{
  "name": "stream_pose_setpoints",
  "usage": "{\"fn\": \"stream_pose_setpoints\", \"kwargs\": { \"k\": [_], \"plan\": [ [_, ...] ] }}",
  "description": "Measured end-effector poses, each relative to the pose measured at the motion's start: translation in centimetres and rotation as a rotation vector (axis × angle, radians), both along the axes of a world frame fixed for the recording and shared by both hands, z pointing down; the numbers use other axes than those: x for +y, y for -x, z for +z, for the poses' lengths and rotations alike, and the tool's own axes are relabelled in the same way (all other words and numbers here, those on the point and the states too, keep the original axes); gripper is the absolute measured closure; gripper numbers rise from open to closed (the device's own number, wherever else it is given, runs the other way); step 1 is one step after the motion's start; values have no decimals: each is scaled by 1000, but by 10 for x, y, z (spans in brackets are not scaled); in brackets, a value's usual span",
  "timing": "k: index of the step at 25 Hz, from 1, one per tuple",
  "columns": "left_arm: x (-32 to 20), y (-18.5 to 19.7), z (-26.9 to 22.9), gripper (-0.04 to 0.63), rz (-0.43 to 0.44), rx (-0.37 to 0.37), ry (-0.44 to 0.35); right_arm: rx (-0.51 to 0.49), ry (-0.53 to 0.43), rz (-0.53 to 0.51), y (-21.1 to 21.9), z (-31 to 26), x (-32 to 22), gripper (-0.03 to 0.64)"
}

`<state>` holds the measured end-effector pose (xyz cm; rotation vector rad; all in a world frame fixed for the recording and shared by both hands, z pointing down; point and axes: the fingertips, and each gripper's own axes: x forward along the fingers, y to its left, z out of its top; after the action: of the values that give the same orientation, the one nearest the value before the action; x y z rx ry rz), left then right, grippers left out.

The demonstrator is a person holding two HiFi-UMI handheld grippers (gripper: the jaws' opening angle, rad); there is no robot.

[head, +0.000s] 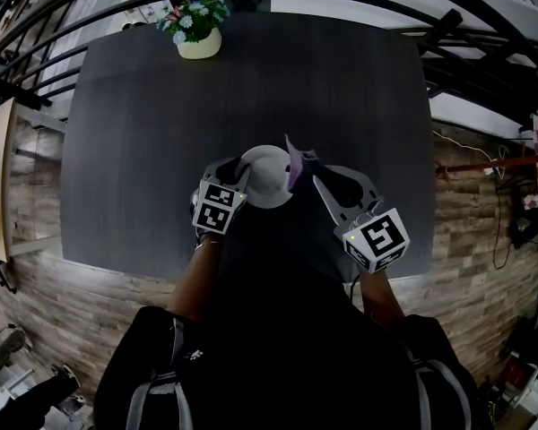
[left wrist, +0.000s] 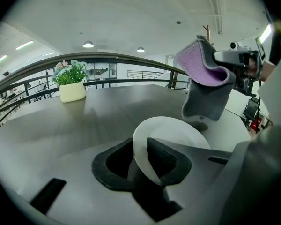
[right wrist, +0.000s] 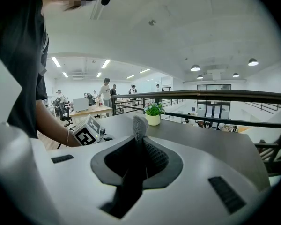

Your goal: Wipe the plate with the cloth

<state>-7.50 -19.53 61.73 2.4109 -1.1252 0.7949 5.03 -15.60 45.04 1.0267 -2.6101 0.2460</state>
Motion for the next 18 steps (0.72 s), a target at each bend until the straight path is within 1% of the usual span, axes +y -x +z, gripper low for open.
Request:
{"fn": "stream_pose_setpoints", "kwargs": {
  "k": [4, 8, 12, 18],
  "plan": [
    [2, -2, 7, 503, 37, -38, 1, 0, -1, 3, 1, 1, -2, 577],
    [3, -3, 7, 502, 58, -56, -4, 4, -8, 10, -1, 0, -1, 577],
    [3, 3, 9, 503, 28, -60, 2, 6, -4, 13, -2, 1, 2, 577],
    [0, 12, -7, 553, -1, -43, -33, 10, -11, 25, -3, -3, 6, 577]
  ]
}}
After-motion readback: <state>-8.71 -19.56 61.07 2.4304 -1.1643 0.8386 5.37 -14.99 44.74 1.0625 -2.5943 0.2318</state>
